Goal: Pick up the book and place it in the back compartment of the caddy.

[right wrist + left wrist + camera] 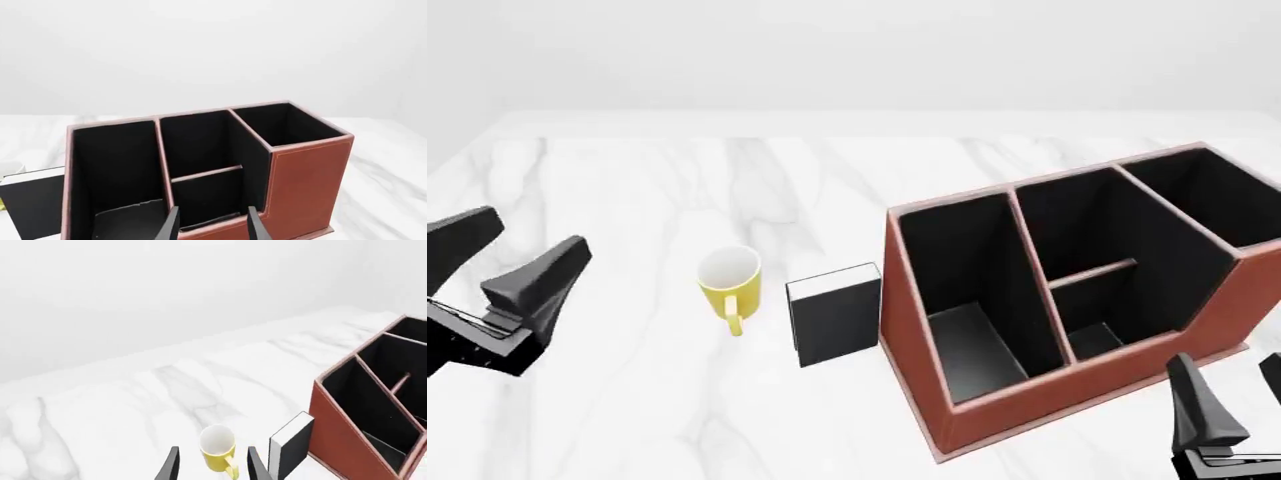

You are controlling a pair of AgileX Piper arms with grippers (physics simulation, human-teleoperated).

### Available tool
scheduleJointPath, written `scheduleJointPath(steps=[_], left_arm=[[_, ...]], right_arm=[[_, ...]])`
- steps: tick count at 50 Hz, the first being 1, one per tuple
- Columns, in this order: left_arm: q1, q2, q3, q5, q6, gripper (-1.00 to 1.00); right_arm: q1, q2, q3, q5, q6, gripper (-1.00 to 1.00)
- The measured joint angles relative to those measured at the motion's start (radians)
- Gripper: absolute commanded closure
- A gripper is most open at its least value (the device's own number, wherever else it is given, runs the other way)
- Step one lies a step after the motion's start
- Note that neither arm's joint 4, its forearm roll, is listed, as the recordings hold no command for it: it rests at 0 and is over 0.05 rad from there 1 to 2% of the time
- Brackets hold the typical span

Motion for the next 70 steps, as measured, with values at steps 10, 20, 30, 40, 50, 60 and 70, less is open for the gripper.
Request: scheduleJointPath(steps=[10, 20, 30, 40, 50, 60, 70], left_arm=[[-0.133, 0.292, -0.344, 0.228, 0.106, -1.00], [-0.217, 0.530, -0.624, 0.430, 0.183, -1.00], [-0.284, 0.684, -0.781, 0.567, 0.216, -1.00], [-0.329, 0.789, -0.806, 0.604, 0.217, -1.00], [-0.333, 0.895, -0.802, 0.588, 0.226, -1.00], [-0.381, 0.946, -0.783, 0.576, 0.210, -1.00], [-0.410, 0.994, -0.771, 0.559, 0.203, -1.00]], right_arm=[[0.002, 0.000, 0.000, 0.000, 0.000, -1.00], [0.003, 0.000, -0.001, -0.001, -0.001, -1.00], [0.004, 0.000, 0.000, -0.001, -0.002, -1.00], [0.004, 0.000, 0.000, -0.003, -0.006, -1.00], [0.003, 0.000, 0.000, -0.005, -0.011, -1.00], [0.003, 0.000, 0.001, -0.005, -0.014, -1.00], [0.004, 0.000, 0.001, -0.003, -0.016, -1.00]])
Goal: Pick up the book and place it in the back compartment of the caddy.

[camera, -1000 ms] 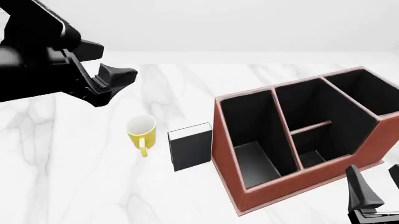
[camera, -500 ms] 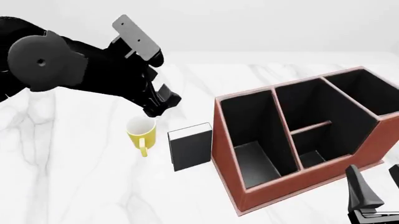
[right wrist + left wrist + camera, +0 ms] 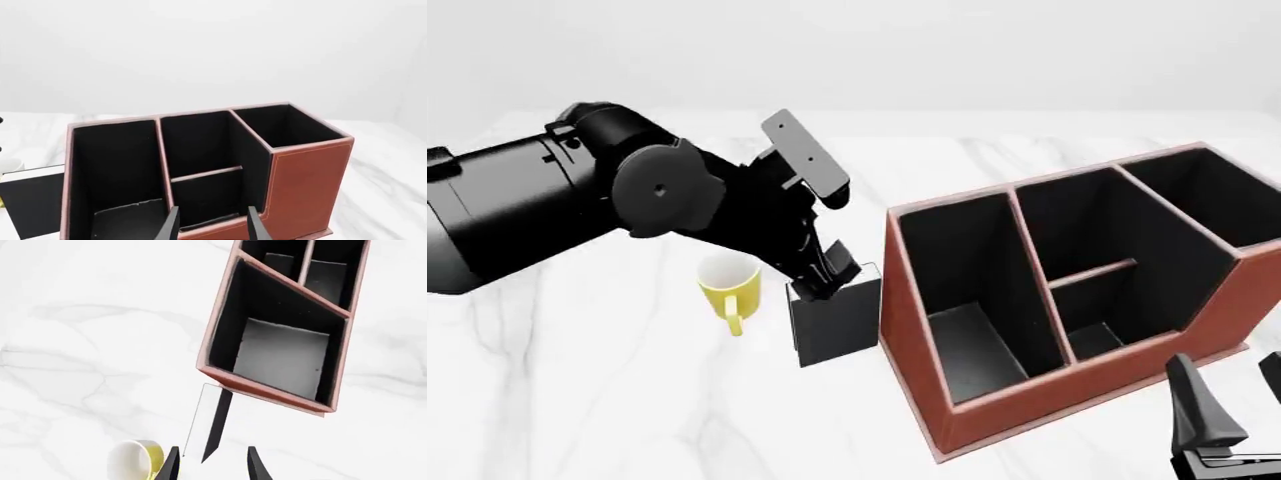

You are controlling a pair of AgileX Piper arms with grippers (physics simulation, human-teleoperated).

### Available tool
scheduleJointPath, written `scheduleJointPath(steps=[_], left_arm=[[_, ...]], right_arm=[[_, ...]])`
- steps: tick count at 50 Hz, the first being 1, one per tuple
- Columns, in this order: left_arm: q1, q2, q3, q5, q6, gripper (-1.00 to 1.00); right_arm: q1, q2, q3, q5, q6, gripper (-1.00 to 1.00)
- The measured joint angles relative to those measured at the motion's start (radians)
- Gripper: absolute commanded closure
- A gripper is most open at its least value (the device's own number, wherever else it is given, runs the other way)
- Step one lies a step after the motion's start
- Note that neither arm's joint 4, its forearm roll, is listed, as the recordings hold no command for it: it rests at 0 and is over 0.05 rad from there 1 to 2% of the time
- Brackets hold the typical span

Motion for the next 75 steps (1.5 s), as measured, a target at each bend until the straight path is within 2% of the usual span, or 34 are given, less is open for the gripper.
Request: scheduleJointPath(steps=[23, 39, 54, 75], left_arm=[[0.005, 0.091, 0.030, -0.083, 0.050, -1.00], [-0.012, 0.137, 0.067, -0.162, 0.051, -1.00], [0.020, 0.165, 0.090, -0.197, 0.085, -1.00], [0.003, 0.178, 0.105, -0.233, 0.072, -1.00]], right_arm=[[-0.001, 0.000, 0.000, 0.002, 0.000, -1.00], [0.001, 0.000, 0.000, -0.001, 0.000, -1.00], [0.000, 0.000, 0.000, -0.002, 0.000, -1.00], [0.001, 0.000, 0.000, -0.002, 0.005, -1.00]])
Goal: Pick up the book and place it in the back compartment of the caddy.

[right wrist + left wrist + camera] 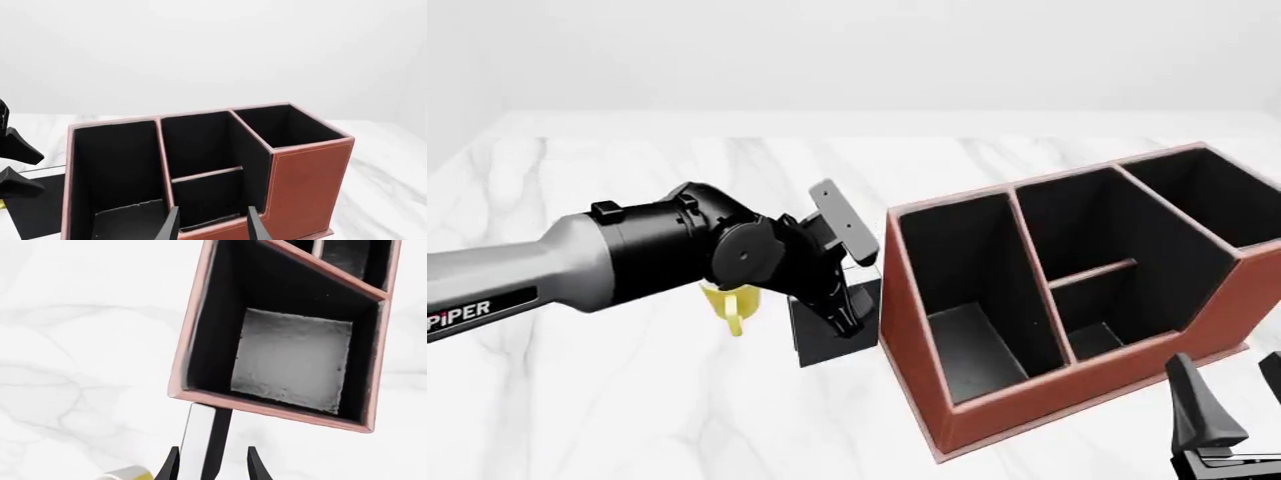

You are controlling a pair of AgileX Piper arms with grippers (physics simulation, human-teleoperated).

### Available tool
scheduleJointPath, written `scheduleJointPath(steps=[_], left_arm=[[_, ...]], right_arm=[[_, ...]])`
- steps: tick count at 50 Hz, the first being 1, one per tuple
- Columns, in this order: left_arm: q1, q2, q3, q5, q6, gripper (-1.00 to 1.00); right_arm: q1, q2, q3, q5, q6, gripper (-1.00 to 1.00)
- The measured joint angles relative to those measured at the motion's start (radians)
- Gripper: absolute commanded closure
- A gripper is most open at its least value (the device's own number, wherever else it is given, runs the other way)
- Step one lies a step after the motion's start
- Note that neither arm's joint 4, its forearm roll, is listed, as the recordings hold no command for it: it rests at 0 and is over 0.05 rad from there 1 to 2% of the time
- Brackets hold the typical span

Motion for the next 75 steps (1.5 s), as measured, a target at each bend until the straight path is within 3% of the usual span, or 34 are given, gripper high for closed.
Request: scheduleJointPath(steps=[29, 52, 53, 65, 75], left_arm=[[0.026, 0.032, 0.016, -0.035, 0.014, -1.00], [0.066, 0.112, 0.041, -0.129, 0.017, -1.00], [0.065, 0.114, 0.042, -0.132, 0.015, 1.00], [0.045, 0.094, 0.064, -0.144, 0.005, 1.00], [0.031, 0.066, 0.065, -0.087, -0.009, 1.00]], right_arm=[[0.000, 0.000, 0.000, 0.002, 0.001, -1.00], [0.000, 0.000, 0.000, 0.002, 0.003, -1.00], [0.000, 0.000, 0.000, 0.002, 0.003, -1.00], [-0.001, 0.000, 0.000, 0.003, 0.004, -1.00], [-0.002, 0.000, 0.000, 0.004, 0.006, -1.00]])
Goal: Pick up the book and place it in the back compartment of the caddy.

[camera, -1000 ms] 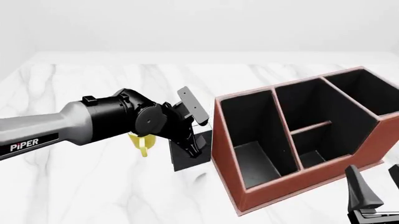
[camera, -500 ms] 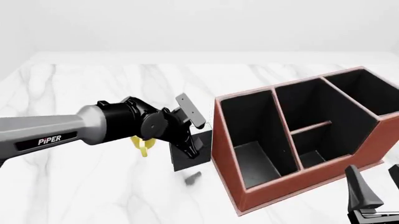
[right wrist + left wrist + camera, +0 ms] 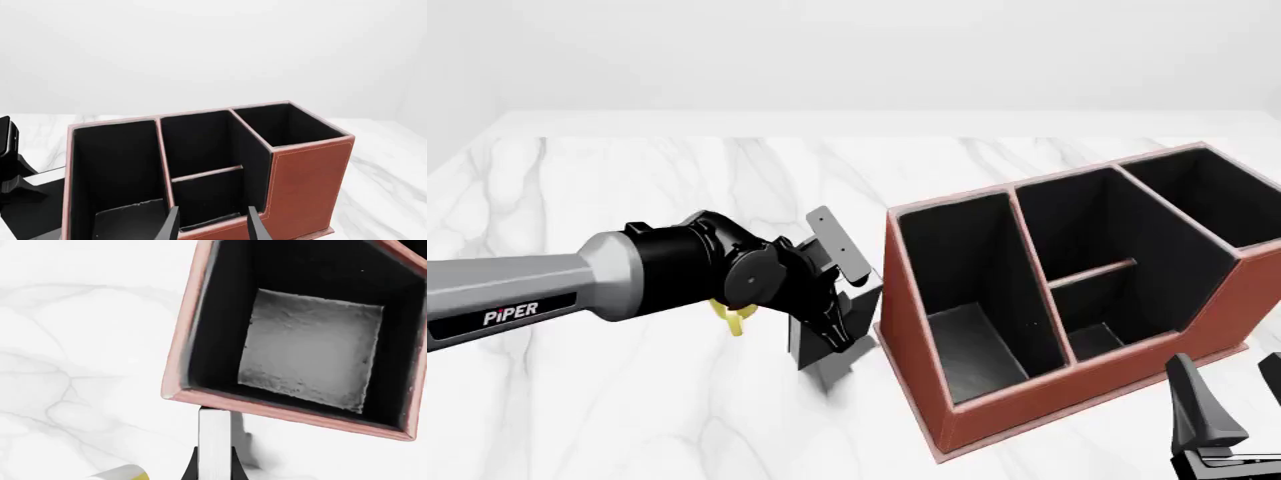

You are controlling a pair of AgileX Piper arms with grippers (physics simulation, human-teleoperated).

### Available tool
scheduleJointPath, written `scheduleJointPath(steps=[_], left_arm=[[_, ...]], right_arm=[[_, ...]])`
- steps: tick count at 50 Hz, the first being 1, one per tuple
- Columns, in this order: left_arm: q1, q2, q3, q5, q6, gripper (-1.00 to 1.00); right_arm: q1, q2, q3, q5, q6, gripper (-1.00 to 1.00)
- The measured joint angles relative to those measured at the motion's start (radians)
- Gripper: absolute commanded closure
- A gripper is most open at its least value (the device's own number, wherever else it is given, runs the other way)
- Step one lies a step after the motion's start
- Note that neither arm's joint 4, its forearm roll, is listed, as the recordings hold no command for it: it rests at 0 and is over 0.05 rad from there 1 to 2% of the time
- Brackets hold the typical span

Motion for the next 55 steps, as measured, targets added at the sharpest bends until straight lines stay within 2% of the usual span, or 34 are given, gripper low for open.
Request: scheduleJointPath(steps=[8, 13, 18, 24, 35, 39, 43, 55], left_arm=[[-0.043, -0.068, -0.007, 0.092, -0.029, 1.00], [-0.031, -0.101, -0.075, 0.166, -0.003, 1.00], [0.004, -0.129, -0.198, 0.247, 0.033, 1.00], [0.040, -0.152, -0.386, 0.355, 0.073, 1.00], [0.039, -0.168, -0.753, 0.493, 0.129, 1.00], [0.026, -0.165, -0.827, 0.501, 0.133, 1.00], [0.005, -0.158, -0.862, 0.483, 0.129, 1.00], [-0.085, -0.108, -0.876, 0.363, 0.086, 1.00]], right_arm=[[0.000, 0.000, 0.000, 0.000, 0.000, -1.00], [0.000, 0.000, 0.000, 0.000, 0.000, -1.00], [0.000, 0.000, 0.000, -0.001, 0.001, -1.00], [0.000, 0.000, 0.000, -0.001, 0.001, -1.00], [0.001, 0.000, -0.001, -0.003, 0.000, -1.00], [0.001, 0.000, -0.001, -0.003, -0.001, -1.00], [0.001, 0.000, -0.001, -0.004, -0.002, -1.00], [0.000, 0.000, -0.001, -0.004, -0.003, -1.00]])
